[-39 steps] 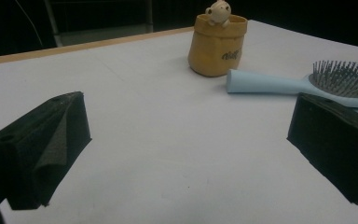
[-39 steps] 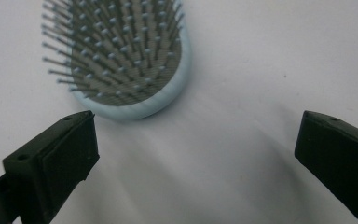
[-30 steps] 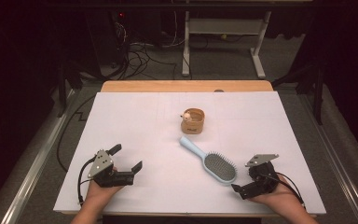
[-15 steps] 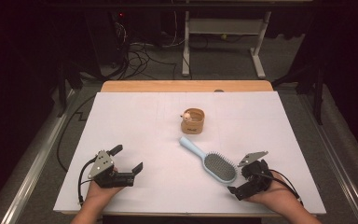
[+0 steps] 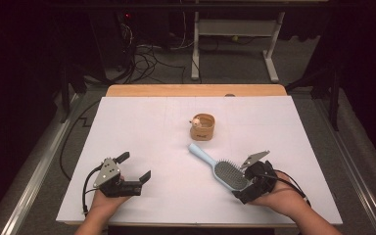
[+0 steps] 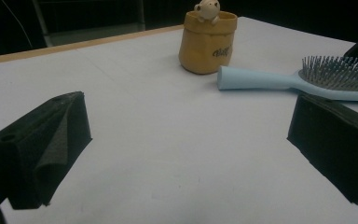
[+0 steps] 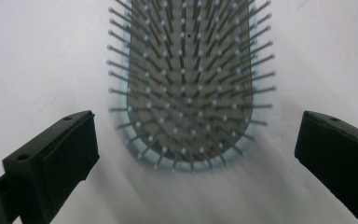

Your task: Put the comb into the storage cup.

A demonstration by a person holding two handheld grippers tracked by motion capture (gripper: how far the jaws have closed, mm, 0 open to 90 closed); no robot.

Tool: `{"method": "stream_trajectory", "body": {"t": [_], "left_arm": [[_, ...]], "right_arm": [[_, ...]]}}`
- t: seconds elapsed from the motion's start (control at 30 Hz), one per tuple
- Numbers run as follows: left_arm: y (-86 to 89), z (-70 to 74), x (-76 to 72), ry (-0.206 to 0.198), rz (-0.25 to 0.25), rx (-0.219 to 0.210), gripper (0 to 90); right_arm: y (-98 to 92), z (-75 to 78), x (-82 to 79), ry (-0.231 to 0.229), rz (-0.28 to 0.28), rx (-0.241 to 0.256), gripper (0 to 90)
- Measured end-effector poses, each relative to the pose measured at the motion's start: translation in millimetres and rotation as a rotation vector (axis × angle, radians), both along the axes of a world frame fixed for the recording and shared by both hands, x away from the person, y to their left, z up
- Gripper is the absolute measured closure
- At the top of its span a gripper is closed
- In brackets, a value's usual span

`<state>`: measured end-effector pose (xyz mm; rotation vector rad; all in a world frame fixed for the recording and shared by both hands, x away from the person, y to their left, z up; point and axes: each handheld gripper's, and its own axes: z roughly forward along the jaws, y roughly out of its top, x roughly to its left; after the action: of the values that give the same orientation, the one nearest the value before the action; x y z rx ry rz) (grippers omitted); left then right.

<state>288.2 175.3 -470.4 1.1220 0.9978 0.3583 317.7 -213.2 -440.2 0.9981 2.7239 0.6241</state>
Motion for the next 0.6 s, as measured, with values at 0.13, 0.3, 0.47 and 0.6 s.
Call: {"method": "stream_trajectory", "body": {"t": [0.13,0.3,0.47,0.6], "left_arm": [[0.0,0.1,-0.1,0.000,0.002,-0.002,0.3],[0.2,0.7,-1.1,-0.005,0.000,-0.003,0.3],[0.4,1.1,-1.1,-0.003,0.004,-0.005,0.2],[0.1,1.0,-1.4,-0.005,0.004,-0.003,0.2]], "right_arm": [[7.4,0.9,7.8,0.011,0.018,-0.021,0.0],[17.3,0.1,15.8,0.016,0.024,-0.037,0.1],[25.4,-3.1,23.5,0.035,0.068,-0.049,5.4],[30.5,-6.0,28.7,0.041,0.080,-0.062,6.9]]}}
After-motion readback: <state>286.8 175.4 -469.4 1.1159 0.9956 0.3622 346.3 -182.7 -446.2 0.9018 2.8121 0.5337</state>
